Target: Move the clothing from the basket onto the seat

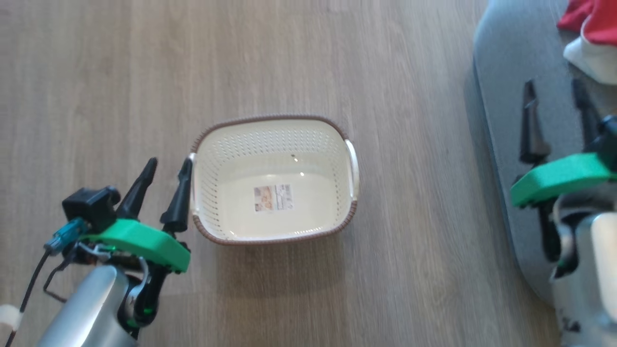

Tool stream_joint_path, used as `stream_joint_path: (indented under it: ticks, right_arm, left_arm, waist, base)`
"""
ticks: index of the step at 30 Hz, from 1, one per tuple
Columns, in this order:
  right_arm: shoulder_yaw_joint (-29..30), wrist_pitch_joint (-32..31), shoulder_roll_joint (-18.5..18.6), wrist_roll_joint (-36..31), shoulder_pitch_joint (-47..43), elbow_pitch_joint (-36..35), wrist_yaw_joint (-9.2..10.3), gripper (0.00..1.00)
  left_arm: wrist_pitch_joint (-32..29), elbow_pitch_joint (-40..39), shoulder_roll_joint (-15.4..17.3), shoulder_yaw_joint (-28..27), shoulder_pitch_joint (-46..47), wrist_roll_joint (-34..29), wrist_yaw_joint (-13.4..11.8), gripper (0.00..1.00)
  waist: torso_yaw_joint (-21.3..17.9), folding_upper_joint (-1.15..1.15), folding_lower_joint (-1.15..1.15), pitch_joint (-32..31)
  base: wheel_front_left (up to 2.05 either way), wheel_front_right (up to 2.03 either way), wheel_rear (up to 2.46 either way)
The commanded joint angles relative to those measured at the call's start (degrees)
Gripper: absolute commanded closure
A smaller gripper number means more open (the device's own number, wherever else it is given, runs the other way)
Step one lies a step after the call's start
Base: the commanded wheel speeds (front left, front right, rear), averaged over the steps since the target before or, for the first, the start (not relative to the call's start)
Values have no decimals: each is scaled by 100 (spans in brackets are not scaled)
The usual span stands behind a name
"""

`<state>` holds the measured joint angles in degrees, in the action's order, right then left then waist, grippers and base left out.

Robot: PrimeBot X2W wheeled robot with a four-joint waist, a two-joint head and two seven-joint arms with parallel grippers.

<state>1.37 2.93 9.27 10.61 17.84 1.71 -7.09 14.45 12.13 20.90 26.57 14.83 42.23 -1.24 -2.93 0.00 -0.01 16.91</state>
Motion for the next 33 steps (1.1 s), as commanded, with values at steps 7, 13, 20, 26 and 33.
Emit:
stream_joint_path:
  ticks: [7, 13, 20, 26, 33]
  right_arm:
    - [-242, 384, -289, -93, -562, 58, -40, 0]
    - [-178, 860, -434, -525, -975, 542, -40, 0]
    - [-234, 1132, -589, -716, -1190, 1097, -40, 0]
    - [-161, 1195, -627, -785, -1314, 1305, -40, 0]
    - [-104, 1205, -637, -765, -1412, 1291, -40, 0]
  left_arm:
    - [54, 237, -178, -858, -276, -440, 253, 0]
    - [54, 479, -487, -1249, -498, -831, 424, 0]
    - [54, 669, -727, -1651, -705, -1249, 594, 0]
    - [54, 717, -883, -1906, -809, -1525, 709, 0]
    - [54, 732, -1018, -2098, -885, -1742, 799, 0]
  waist:
    - [335, 0, 1, -507]
    - [476, 0, 1, -785]
    - [544, 0, 1, -1041]
    - [613, 0, 1, -1213]
    - [694, 0, 1, -1292]
  base:
    - [0, 0, 0]
    - [0, 0, 0]
    - [0, 0, 0]
    - [0, 0, 0]
    - [0, 0, 0]
